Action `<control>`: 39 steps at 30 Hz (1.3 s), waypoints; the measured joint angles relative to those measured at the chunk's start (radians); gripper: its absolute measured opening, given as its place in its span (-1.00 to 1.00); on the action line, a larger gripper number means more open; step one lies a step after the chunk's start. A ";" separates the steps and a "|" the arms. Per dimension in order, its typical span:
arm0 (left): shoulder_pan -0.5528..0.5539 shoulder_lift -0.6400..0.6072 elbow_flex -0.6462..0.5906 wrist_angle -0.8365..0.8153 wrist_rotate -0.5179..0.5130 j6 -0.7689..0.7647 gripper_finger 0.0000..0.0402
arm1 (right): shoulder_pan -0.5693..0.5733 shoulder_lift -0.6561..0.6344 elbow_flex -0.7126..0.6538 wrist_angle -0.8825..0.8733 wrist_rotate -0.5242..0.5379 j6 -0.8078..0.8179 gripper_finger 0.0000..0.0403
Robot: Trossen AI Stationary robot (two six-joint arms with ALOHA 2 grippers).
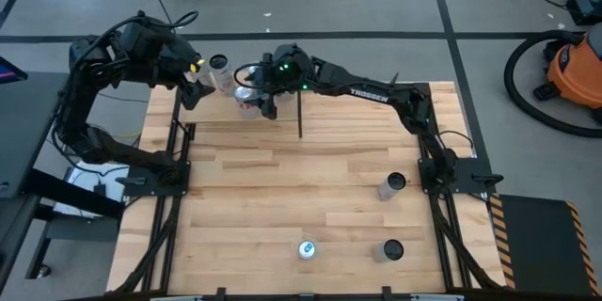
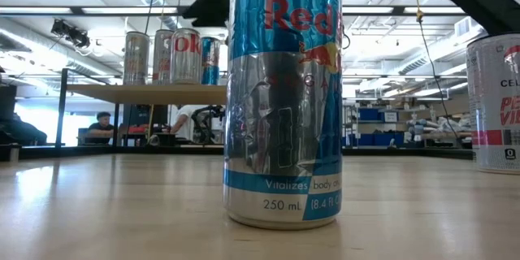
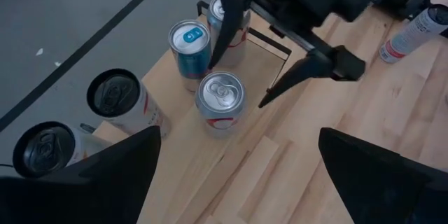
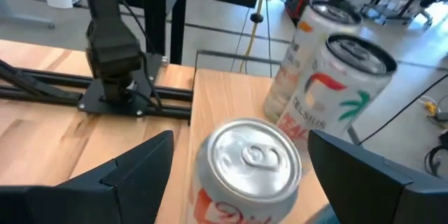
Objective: Place canned beverage on shelf
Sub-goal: Put the red-silver soda can on the shelf aligned with the other red-silver soda can
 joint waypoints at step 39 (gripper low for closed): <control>0.000 0.000 0.000 0.000 0.000 0.007 0.94 | -0.022 0.031 0.000 -0.026 0.023 0.056 0.68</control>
